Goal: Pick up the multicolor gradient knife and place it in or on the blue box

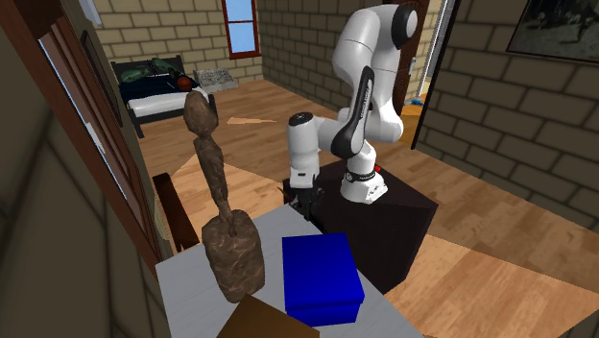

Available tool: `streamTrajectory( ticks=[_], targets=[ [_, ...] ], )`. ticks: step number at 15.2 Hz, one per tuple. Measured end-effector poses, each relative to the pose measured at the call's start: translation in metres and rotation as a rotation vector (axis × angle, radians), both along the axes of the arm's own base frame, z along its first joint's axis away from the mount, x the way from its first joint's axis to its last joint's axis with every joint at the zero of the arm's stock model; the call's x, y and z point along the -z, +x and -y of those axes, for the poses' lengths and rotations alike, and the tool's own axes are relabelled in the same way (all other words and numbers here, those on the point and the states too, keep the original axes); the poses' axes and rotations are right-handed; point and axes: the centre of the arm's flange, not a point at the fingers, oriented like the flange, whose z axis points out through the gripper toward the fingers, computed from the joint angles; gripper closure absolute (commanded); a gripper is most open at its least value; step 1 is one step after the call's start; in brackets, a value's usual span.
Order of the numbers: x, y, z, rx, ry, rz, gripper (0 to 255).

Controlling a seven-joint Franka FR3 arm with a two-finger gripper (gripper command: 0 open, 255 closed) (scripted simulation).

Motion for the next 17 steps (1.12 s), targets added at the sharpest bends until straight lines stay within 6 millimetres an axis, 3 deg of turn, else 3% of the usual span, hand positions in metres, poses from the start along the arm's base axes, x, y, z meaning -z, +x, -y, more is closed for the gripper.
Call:
streamTrajectory(
  ticks=[17],
  targets=[
    [-0.089,-0.001,-0.001,0.0,0.0,0.0,255]
  ],
)
